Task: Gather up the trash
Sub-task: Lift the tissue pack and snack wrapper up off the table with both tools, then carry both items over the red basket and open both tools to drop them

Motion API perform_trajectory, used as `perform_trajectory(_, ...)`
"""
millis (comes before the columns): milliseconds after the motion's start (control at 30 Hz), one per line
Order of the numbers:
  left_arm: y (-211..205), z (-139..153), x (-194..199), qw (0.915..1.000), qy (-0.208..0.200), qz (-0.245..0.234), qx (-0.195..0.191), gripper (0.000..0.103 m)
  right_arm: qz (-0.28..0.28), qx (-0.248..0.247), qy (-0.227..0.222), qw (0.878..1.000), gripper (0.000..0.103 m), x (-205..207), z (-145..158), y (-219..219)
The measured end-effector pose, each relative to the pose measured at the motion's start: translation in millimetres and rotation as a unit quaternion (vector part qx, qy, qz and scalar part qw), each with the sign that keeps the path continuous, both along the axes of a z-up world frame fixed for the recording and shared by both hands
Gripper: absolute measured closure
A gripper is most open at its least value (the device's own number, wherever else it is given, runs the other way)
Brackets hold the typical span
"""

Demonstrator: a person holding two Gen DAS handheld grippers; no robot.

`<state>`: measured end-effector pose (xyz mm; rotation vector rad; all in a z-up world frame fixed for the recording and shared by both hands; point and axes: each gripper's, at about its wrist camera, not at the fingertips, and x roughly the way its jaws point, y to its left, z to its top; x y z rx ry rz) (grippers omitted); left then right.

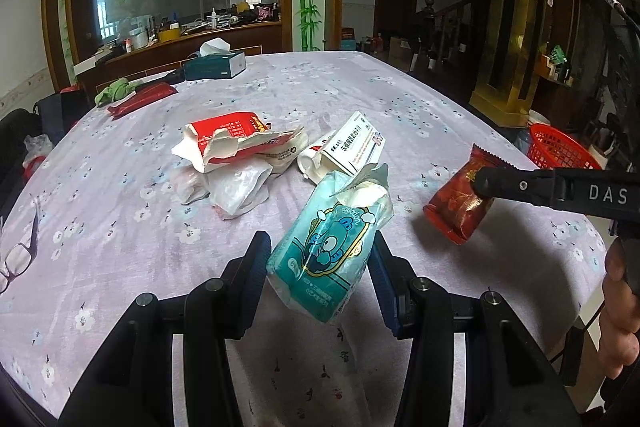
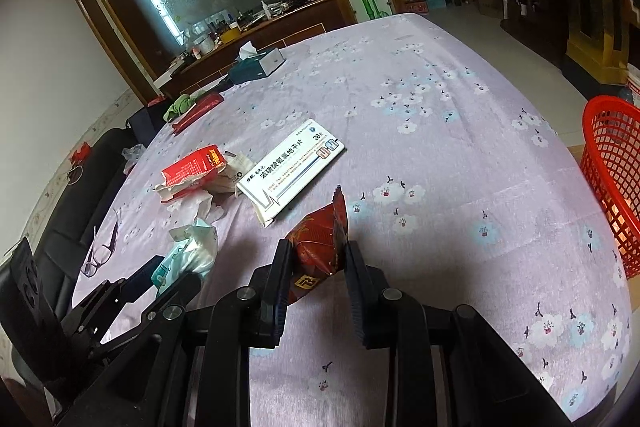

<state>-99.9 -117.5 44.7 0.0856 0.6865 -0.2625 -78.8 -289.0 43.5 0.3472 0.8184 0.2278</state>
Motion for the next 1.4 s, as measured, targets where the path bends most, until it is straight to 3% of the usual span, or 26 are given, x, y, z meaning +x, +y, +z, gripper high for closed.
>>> perform_trajectory(1167,-3.8,3.4,-8.2,0.9999,-0.009,0.006,0.009,0.055,-0.003,0.000,0.001,1.000,0.075,-2.8,0.0,1.5)
perform_trajectory(1400,-8.3,10.6,-5.9,0.9998,-0.003,-0.017,-0.009,0.055,-0.017,0.009,-0.010,1.000,0.075,-8.7,8.9,-15.9)
